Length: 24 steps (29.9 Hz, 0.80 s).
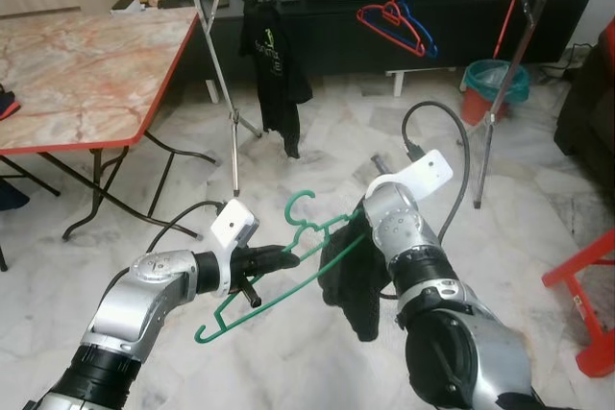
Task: Hang hanger
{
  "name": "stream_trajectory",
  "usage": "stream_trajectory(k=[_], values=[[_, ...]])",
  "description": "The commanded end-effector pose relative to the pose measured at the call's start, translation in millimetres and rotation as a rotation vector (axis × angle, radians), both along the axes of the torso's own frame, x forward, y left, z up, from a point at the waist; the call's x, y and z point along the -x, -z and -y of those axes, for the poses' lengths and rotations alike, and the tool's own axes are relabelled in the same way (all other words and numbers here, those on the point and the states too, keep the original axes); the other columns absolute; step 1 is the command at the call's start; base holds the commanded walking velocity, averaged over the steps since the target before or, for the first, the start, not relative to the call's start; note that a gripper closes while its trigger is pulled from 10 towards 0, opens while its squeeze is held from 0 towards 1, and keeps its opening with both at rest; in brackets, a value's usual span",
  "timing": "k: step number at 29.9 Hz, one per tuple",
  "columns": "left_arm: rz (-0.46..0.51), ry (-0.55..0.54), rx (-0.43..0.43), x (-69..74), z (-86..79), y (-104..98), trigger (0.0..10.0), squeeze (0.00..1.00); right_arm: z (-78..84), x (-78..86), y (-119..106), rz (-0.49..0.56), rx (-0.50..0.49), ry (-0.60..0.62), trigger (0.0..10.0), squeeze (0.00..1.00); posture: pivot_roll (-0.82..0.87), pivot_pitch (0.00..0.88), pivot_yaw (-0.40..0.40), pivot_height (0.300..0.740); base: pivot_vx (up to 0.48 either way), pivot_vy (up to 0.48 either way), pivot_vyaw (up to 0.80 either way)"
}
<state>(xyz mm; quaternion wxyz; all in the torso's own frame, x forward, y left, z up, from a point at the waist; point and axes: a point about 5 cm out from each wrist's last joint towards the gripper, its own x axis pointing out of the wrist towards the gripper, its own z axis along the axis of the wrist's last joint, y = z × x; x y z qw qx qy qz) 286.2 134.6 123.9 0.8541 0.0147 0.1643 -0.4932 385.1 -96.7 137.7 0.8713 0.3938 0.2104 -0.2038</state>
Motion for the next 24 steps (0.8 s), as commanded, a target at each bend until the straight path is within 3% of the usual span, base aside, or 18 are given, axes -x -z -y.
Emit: stream_trajectory(k=[1,14,20,22,24], values=[[0.009,0.013,-0.015,-0.7,1.3,-0.5,10.0,0.00,-10.6,-6.0,-19.7,0.066,-0.002,-0.041,10.0,0.00,-0.01,0.005,0.058,0.740,0.000,0.000,0.00],[0.035,-0.080,-0.053,-14.0,0.9,3.4,10.0,0.00,-31.1,-5.6,-28.7,0.100,-0.018,-0.140,10.0,0.00,-0.01,0.007,0.057,0.740,0.000,0.000,0.00],[0.059,-0.187,-0.111,-24.3,-6.3,6.2,10.0,0.00,-32.8,-3.9,-28.8,0.091,-0.019,-0.130,10.0,0.00,-0.01,0.008,0.056,0.740,0.000,0.000,0.00],[0.070,-0.288,-0.145,-33.3,-15.7,6.5,10.0,0.00,-31.4,-4.0,-28.3,0.089,-0.017,-0.123,10.0,0.00,-0.01,0.007,0.056,0.740,0.000,0.000,0.00],[0.081,-0.313,-0.158,-36.1,-18.3,5.9,10.0,0.00,-30.9,-4.1,-28.0,0.088,-0.018,-0.122,10.0,0.00,-0.01,0.007,0.056,0.740,0.000,0.000,0.00]])
